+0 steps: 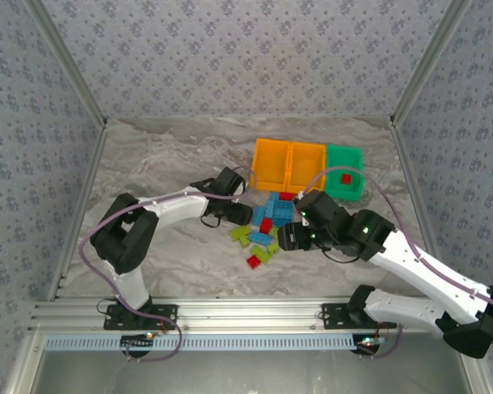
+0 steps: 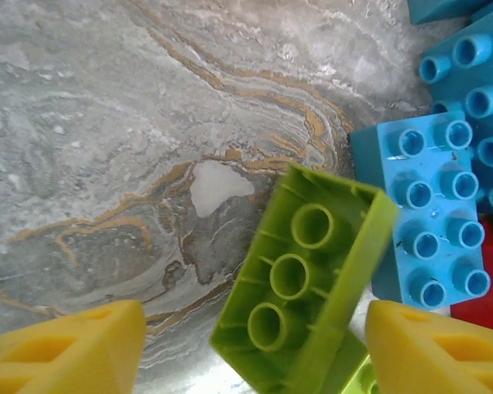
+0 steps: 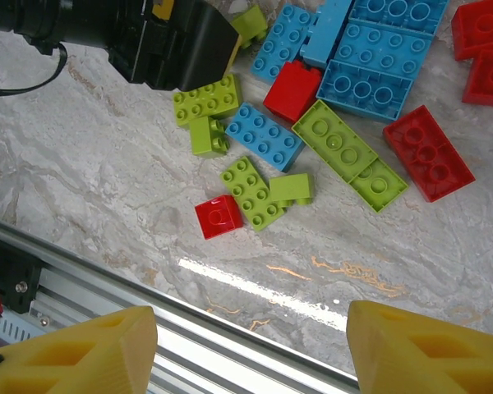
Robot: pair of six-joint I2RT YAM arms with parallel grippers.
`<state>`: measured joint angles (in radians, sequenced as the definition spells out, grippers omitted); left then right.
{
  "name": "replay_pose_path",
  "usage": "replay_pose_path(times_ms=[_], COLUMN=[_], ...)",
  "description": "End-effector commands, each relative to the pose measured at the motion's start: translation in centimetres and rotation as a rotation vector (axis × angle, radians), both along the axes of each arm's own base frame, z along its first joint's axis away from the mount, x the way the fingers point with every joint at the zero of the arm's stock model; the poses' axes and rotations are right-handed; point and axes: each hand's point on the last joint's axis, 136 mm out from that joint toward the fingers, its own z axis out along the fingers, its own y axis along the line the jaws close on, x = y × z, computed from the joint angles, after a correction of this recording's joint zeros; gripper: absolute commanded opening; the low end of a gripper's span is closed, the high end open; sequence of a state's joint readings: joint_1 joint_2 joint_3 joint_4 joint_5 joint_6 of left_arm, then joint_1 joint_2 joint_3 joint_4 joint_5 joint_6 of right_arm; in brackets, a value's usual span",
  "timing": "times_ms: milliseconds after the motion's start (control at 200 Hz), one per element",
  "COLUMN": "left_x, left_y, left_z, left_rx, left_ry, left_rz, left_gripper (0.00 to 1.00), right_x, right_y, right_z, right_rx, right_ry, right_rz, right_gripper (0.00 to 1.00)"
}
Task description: Sort the legos into containers by color
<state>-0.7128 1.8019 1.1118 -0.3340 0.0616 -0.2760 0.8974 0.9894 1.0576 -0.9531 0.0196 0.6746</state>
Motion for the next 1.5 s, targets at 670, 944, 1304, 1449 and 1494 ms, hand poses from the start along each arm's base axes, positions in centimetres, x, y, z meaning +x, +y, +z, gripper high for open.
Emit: replay_pose_path(times_ms=[670,944,1304,1449,1494], left_x=[0.6,2.7,12.7,14.9,15.1], left_y=[-1.9,-3.0,-8.3,-9.7,-10.0], left_z=[-0.1,10.3,11.3,10.7,11.1], left_rx=[-0.081,-0.246,-0.151,-0.114,-0.120], left_ry=[-0.030,-0.237,-0.333,-0.337,-0.338], left_rz=[-0.065,-0.012,0.048,0.031,0.020], left_gripper=[0.31,0.31,0.30,0.42,0.49], right_x=[1.1,1.6,0.9,0.4,0.2], right_y=[-0.4,-1.9,-3.9,-5.2,-5.7], right_z=[1.4,2.4,2.8,3.0,2.9], right_rx=[0.010,0.033,0.065,0.072,0.074], right_ry=[-0.049,-0.118,-0.139,-0.147,-0.151], right_rz=[-0.079,-0.150,-0.214,-0.249,-0.261], right_gripper=[0.67,0.69,0.69,0.69,0.69])
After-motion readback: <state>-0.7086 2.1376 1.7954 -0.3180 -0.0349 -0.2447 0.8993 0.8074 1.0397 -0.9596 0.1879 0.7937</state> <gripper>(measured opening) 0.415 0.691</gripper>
